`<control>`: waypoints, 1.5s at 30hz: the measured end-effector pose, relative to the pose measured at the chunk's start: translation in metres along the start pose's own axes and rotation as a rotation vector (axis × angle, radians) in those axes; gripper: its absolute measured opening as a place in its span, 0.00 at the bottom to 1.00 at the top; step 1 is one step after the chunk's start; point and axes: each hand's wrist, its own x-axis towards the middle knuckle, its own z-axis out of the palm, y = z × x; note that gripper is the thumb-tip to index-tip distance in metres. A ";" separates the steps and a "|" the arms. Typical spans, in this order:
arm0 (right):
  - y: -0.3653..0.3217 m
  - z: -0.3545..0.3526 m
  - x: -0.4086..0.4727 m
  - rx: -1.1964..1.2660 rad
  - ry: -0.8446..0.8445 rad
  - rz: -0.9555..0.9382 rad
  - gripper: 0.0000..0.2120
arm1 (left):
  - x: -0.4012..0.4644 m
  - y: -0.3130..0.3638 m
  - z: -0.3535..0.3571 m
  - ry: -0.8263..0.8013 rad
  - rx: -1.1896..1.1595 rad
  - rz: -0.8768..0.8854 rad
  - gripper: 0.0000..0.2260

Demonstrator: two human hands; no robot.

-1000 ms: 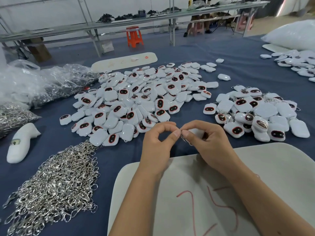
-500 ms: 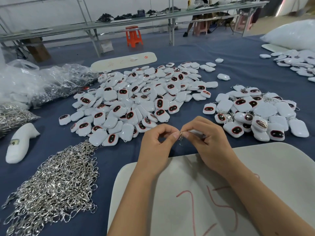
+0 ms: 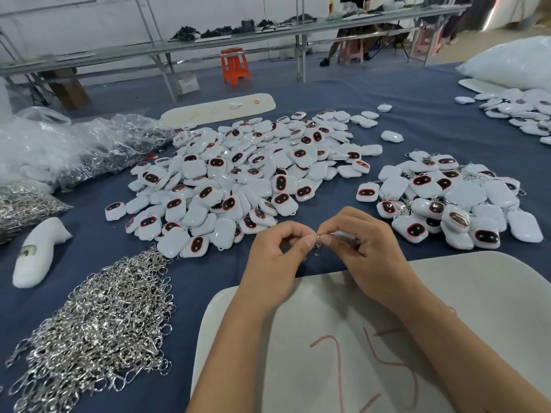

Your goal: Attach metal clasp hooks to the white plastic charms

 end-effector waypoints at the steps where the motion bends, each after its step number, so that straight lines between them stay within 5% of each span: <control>1: 0.000 0.000 0.000 -0.001 0.000 0.001 0.07 | 0.000 0.000 0.000 -0.007 0.002 0.000 0.08; 13: -0.003 0.002 -0.001 -0.073 0.122 -0.041 0.09 | -0.001 -0.004 0.023 0.171 0.244 0.158 0.09; 22: -0.013 0.008 -0.002 -0.074 0.240 -0.075 0.08 | -0.002 -0.005 0.041 0.313 0.081 0.150 0.11; 29: -0.026 0.023 -0.007 0.212 0.212 -0.032 0.09 | -0.002 0.000 0.040 0.348 0.009 0.178 0.09; 45: -0.005 0.006 -0.001 0.322 0.088 0.201 0.07 | 0.001 0.000 0.016 0.136 -0.084 0.112 0.07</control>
